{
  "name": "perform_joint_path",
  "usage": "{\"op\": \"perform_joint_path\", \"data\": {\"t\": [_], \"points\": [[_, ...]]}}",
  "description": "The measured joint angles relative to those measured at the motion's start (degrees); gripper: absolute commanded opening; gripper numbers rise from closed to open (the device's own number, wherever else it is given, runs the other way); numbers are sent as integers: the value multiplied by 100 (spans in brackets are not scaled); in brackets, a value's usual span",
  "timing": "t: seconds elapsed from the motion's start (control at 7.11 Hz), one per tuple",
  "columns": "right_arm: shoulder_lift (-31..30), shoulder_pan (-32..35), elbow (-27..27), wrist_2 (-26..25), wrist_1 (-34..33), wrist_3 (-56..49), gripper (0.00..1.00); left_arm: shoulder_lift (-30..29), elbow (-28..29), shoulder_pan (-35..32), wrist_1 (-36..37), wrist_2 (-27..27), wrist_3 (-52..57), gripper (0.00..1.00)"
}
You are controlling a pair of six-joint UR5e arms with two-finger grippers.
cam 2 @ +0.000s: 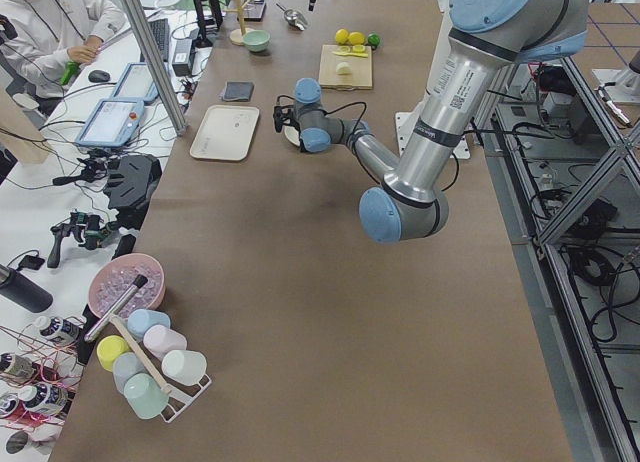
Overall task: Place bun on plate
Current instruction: 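Withdraw the left gripper while the right gripper moves over the cream bun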
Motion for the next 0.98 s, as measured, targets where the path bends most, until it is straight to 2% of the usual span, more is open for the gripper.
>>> {"op": "perform_joint_path", "data": {"t": [0.28,0.42,0.7,0.98], "points": [[89,-1193,298,-767,-19,951,100,325,-482,-872,953,-617,1115,97],[56,-1656,385,-968,-21,1092,100,437,-734,-1331,1646,-835,1921,98],[-41,-2531,432,-1386,-22,1230,100,619,-1093,-2134,3074,-1023,3724,98],[-60,-3216,404,-1762,7,1442,100,752,-1105,-2878,4006,-1048,5392,98]]}}
